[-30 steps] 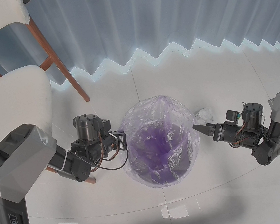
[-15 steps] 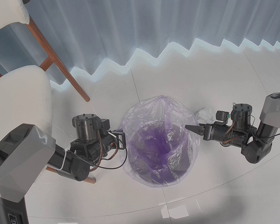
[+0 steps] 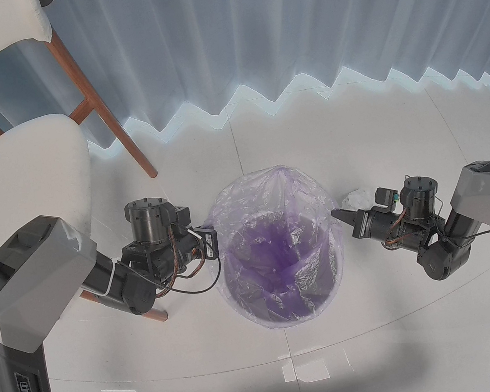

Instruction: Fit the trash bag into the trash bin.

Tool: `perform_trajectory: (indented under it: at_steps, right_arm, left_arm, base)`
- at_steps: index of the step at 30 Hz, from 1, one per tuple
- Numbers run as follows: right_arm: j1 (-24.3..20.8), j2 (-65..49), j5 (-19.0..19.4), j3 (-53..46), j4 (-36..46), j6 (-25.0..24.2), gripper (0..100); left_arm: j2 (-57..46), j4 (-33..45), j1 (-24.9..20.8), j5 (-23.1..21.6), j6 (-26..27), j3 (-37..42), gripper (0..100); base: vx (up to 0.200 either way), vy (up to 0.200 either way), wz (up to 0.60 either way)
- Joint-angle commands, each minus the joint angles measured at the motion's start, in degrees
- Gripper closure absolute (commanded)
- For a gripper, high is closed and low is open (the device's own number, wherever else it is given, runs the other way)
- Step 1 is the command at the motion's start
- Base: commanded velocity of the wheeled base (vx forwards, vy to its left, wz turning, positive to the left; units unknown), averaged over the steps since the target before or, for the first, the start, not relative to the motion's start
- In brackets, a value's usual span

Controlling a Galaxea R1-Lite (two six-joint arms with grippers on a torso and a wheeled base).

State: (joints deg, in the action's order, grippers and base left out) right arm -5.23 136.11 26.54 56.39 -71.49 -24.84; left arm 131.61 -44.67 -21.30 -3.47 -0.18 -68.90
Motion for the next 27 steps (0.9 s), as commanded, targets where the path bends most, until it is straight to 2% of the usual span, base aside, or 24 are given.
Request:
perform_trajectory:
  at_steps: [1, 10, 27]
  right_arm:
    - [0.48, 1.62, -0.35, 3.55, 1.61, -1.08, 100]
    - [1.63, 4.08, -1.14, 8.73, 6.01, -1.7, 100]
    - [1.71, 8.03, -1.67, 7.59, 5.74, -0.91, 100]
  left_arm:
    - [0.84, 0.55, 0.73, -0.13, -0.08, -2.11, 100]
    - [3.92, 2.22, 2.66, -0.48, -0.17, -3.17, 100]
    - [8.93, 1.34, 2.84, -0.3, -0.87, -2.55, 100]
  base:
    - [0.0, 0.0, 0.0]
    - [0.0, 0.0, 0.0]
    - [0.0, 0.0, 0.0]
